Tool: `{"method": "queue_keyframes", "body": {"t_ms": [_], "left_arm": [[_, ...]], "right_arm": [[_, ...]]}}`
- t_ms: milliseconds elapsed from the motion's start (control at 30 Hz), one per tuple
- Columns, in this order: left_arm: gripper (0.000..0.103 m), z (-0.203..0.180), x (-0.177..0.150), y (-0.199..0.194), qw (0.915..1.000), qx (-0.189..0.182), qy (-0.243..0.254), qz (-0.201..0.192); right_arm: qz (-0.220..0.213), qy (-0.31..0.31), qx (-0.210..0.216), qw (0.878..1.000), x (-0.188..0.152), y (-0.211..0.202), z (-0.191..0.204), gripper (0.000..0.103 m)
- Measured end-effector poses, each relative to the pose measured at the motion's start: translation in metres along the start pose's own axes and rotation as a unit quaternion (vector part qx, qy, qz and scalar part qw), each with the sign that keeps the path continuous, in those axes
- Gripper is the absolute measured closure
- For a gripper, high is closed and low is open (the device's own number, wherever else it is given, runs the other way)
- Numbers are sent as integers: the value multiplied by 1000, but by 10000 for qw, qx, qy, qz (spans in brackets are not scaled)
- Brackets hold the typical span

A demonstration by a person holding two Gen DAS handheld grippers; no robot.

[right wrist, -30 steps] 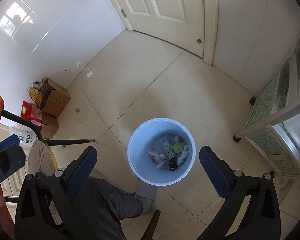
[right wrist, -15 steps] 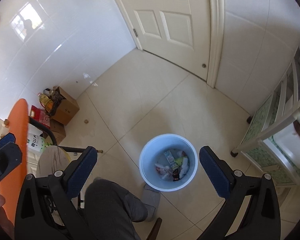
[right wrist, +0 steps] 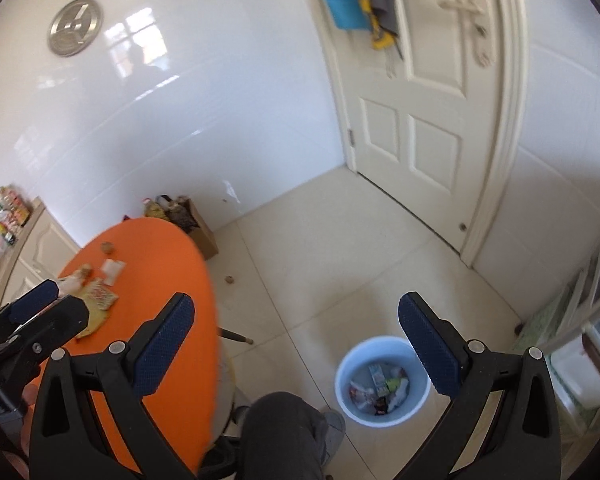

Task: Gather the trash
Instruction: 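Move both tools back over the orange table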

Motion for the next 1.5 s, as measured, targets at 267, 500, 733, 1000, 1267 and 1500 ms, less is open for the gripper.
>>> {"method": "queue_keyframes", "body": {"t_ms": [267,500,733,1000,1267,1500], "left_arm": [[2,79,-5,-115,9942,617,-428,-771],[1,127,-36,-192,9806,1324,-768,-1226],[1,168,-85,-254,9617,2005,-1189,-1440],[1,184,-106,-222,9532,2378,-1523,-1082],[1,219,-102,-146,9512,2468,-1788,-492],[1,277,-72,-70,9498,2510,-1869,-33]], "right_arm": [[-515,-690,631,9943,31,-32,110,0],[-799,-1173,1284,9815,38,-52,203,0],[-850,-1781,1669,9660,24,-60,270,0],[-388,-2195,1736,9593,-12,-18,306,0],[506,-2474,1859,9495,-62,55,332,0],[1240,-2819,2381,9211,-116,99,376,16]]}}
Point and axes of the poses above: each gripper's, at about its wrist camera, not at the fingertips, and y roughly the way its jaws point, z to its left, x to its top, the point moved 10 cm from there along y, roughly the way its jaws point, and after that the axes turned 4 degrees about -z, right-handed, at the moved point
